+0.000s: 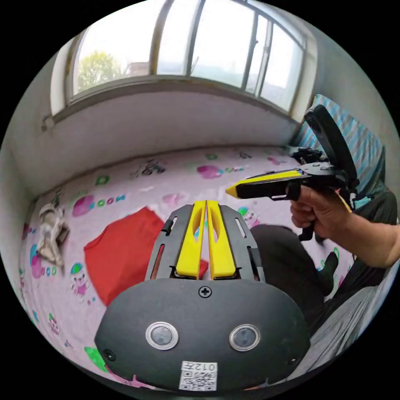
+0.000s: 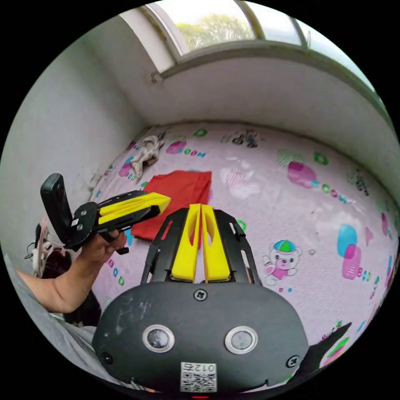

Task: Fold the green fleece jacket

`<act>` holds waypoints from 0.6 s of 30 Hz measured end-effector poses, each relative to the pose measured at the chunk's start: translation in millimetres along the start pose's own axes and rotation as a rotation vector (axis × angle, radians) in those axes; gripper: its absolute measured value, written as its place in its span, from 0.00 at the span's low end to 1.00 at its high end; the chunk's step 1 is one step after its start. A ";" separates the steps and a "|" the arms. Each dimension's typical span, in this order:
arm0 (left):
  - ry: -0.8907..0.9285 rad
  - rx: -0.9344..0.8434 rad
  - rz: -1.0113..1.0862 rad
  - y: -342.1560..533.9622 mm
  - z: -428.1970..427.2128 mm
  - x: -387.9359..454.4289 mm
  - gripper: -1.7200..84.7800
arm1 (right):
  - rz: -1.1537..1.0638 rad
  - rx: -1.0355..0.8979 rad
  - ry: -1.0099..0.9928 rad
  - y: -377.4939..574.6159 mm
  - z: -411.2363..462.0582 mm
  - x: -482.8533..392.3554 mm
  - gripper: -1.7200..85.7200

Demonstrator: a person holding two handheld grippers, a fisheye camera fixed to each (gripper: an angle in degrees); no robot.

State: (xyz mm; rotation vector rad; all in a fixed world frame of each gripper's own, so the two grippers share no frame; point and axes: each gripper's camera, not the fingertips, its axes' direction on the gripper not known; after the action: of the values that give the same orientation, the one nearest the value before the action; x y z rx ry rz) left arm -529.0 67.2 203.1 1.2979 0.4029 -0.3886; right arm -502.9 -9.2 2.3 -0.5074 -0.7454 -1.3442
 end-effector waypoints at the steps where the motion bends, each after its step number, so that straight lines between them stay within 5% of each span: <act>1: 0.030 0.011 0.012 -4.9 4.8 8.2 0.02 | 0.014 0.059 0.063 14.7 -12.6 3.2 0.01; 10: 0.351 0.035 0.316 -37.5 85.2 174.6 0.03 | 0.265 0.323 0.459 184.9 -101.4 60.6 0.01; 18: 0.695 -0.143 0.617 -28.0 186.4 392.0 0.03 | 0.598 0.222 0.738 411.4 -178.5 136.4 0.01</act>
State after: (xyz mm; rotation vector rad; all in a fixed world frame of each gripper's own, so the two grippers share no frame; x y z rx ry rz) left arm -189.9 -140.3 26.8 1.3181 0.5657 0.6199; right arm -58.5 -157.4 17.9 -0.0191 -0.1002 -0.7749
